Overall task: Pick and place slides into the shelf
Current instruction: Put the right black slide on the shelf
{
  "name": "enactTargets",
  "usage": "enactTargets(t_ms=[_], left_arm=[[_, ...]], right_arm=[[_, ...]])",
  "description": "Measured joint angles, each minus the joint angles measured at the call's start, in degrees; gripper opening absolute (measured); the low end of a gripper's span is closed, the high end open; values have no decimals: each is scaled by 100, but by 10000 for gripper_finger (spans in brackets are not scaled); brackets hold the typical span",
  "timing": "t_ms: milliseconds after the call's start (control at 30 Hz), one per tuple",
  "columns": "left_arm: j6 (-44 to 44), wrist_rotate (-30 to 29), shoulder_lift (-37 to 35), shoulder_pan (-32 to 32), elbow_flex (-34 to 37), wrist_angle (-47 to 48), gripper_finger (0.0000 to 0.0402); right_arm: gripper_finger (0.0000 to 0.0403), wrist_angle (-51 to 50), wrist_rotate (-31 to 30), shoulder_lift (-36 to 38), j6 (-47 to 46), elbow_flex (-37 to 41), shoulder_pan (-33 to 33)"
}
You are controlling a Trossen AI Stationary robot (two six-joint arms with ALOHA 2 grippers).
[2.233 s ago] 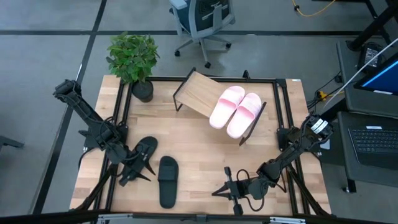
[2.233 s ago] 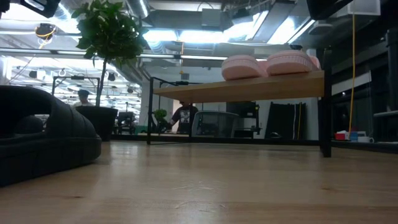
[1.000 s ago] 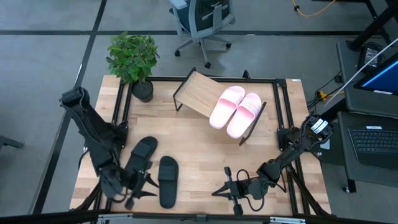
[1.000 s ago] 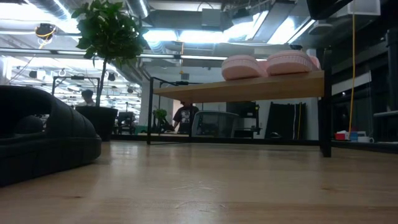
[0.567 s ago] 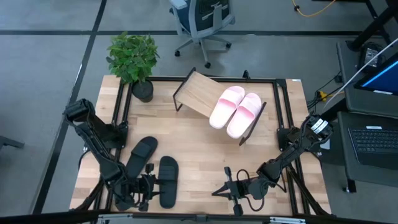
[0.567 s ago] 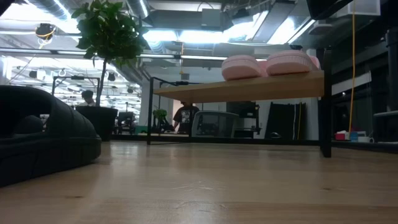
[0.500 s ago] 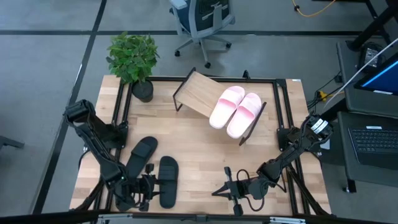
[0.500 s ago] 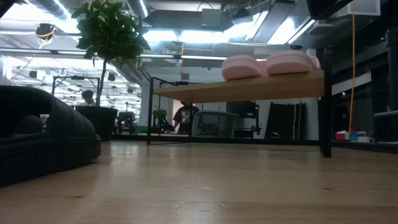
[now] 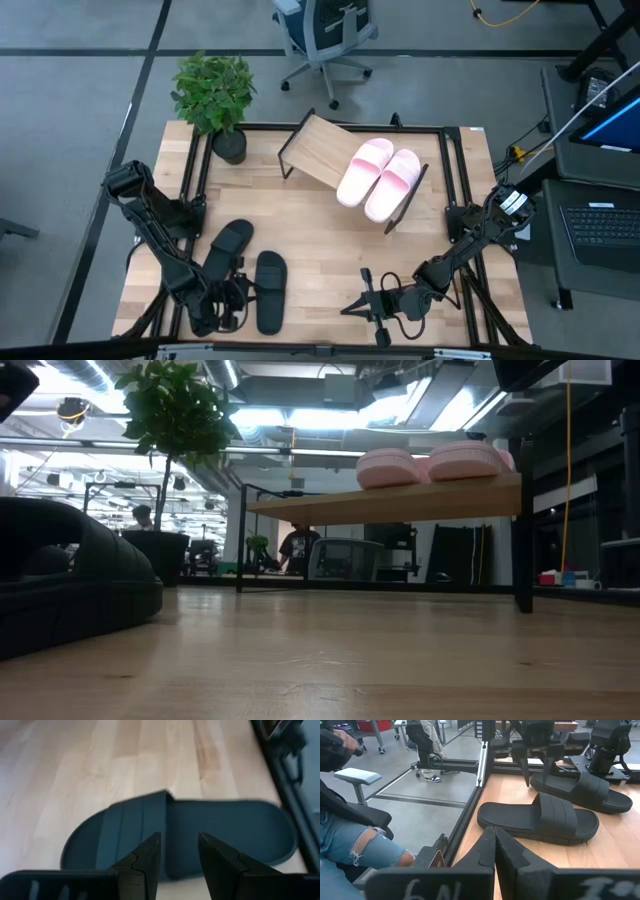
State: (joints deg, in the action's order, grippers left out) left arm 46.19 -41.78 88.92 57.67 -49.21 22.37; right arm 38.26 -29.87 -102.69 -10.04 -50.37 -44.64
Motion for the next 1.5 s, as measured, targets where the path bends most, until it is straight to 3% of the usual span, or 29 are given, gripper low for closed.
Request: enactTargets(t_ms=[433, 1033, 1500], left_arm=[[-18, 140, 0, -116, 2, 855, 121], [-317, 844, -4, -214, 2, 499, 121], [-631, 712, -4, -522, 95, 485, 121]], right_arm=[[4, -2, 0, 0, 2, 0, 2], [4, -44, 0, 0, 2, 0, 1], [4, -48, 0, 0, 2, 0, 1]])
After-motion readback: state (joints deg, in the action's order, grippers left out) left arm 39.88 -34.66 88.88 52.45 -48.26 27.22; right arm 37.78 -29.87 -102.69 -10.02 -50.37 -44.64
